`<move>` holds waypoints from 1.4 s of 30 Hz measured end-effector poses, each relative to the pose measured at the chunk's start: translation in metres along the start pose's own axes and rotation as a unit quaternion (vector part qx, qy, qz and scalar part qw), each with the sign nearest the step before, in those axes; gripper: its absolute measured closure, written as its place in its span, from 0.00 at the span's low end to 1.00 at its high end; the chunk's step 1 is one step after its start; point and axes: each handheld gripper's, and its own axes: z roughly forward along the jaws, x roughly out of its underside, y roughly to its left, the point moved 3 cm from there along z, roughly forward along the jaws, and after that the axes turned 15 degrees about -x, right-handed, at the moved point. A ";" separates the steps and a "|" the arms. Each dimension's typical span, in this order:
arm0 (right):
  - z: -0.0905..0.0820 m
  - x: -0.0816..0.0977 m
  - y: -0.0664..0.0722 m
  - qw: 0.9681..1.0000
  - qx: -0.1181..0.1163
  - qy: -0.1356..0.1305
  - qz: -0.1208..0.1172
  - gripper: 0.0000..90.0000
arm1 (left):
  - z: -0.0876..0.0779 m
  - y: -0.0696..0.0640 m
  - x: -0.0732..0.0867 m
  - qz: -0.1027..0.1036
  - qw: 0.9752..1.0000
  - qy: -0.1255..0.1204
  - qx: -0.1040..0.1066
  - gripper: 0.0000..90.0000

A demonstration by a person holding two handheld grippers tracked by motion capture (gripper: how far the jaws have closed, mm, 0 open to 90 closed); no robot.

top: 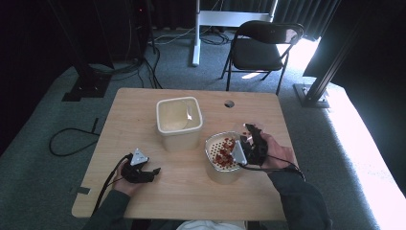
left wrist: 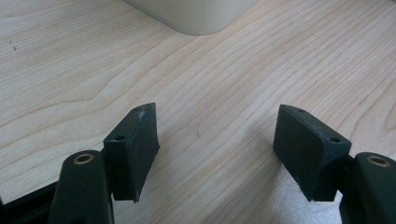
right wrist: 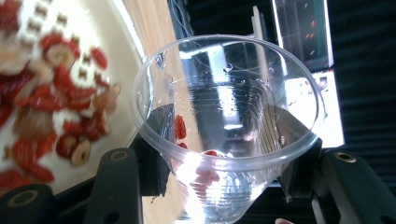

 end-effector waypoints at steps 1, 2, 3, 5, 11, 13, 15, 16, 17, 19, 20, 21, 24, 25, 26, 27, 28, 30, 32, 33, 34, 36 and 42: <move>0.000 0.001 -0.002 1.000 -0.004 -0.007 0.017 0.51 | 0.000 0.000 0.000 0.000 1.000 -0.001 0.000 0.35; 0.000 0.003 -0.005 0.999 -0.013 -0.022 0.043 0.51 | 0.001 0.000 -0.001 0.001 1.000 0.000 0.000 0.35; 0.000 0.003 -0.007 0.997 -0.022 -0.033 0.063 0.51 | 0.001 0.000 -0.001 0.002 1.000 0.001 0.002 0.35; 0.000 0.005 -0.012 0.993 -0.032 -0.054 0.097 0.50 | 0.001 0.000 -0.001 0.002 1.000 0.000 0.002 0.35; 0.003 0.014 -0.026 0.976 -0.061 -0.100 0.184 0.50 | 0.001 -0.001 -0.001 0.003 1.000 0.000 0.001 0.35; 0.004 0.018 -0.030 0.968 -0.071 -0.115 0.213 0.50 | 0.000 -0.001 -0.001 0.004 1.000 0.000 0.002 0.35; 0.005 0.021 -0.034 0.958 -0.082 -0.132 0.240 0.50 | 0.000 -0.001 -0.001 0.003 1.000 0.000 0.002 0.35; 0.005 0.022 -0.035 0.955 -0.085 -0.137 0.248 0.50 | 0.000 -0.001 -0.001 0.004 1.000 0.000 0.001 0.35; 0.006 0.023 -0.037 0.951 -0.090 -0.145 0.258 0.50 | 0.000 -0.001 -0.001 0.004 1.000 -0.001 0.001 0.35; 0.007 0.024 -0.040 0.944 -0.094 -0.153 0.275 0.50 | 0.000 -0.001 -0.001 0.003 1.000 -0.001 0.001 0.35; 0.007 0.025 -0.041 0.942 -0.097 -0.157 0.281 0.50 | 0.000 -0.002 -0.001 0.003 1.000 -0.001 0.001 0.35; 0.007 0.025 -0.042 0.939 -0.098 -0.161 0.286 0.50 | 0.000 -0.002 0.000 0.003 1.000 -0.001 0.001 0.35; 0.008 0.026 -0.045 0.936 -0.100 -0.166 0.293 0.50 | 0.000 -0.001 0.000 0.002 1.000 0.000 0.000 0.35; 0.009 0.026 -0.046 0.935 -0.101 -0.168 0.296 0.50 | -0.001 -0.001 0.000 0.002 1.000 0.000 0.000 0.35; 0.009 0.025 -0.046 0.935 -0.101 -0.167 0.296 0.50 | -0.001 -0.001 0.000 0.002 1.000 0.000 0.000 0.35; 0.009 0.025 -0.046 0.935 -0.101 -0.166 0.296 0.50 | -0.001 -0.001 0.000 0.003 1.000 0.000 0.000 0.35; 0.009 0.024 -0.046 0.936 -0.100 -0.165 0.295 0.50 | -0.001 -0.001 0.000 0.002 1.000 0.000 0.000 0.35; 0.010 0.023 -0.046 0.937 -0.100 -0.163 0.291 0.50 | -0.001 -0.001 0.000 0.002 1.000 0.000 0.000 0.35; 0.010 0.022 -0.047 0.937 -0.100 -0.163 0.291 0.50 | 0.000 -0.001 0.000 0.000 1.000 0.002 0.000 0.35; 0.011 0.022 -0.047 0.938 -0.100 -0.162 0.290 0.50 | 0.000 -0.001 0.000 -0.002 1.000 0.001 0.001 0.35; 0.011 0.021 -0.048 0.938 -0.101 -0.159 0.292 0.50 | 0.000 0.000 0.000 -0.003 1.000 0.001 0.002 0.35; 0.013 0.019 -0.049 0.938 -0.102 -0.159 0.291 0.50 | 0.000 -0.001 0.000 0.000 1.000 0.001 0.002 0.35; 0.013 0.009 -0.052 0.931 -0.110 -0.181 0.297 0.50 | 0.000 -0.001 0.000 0.002 1.000 0.001 0.003 0.35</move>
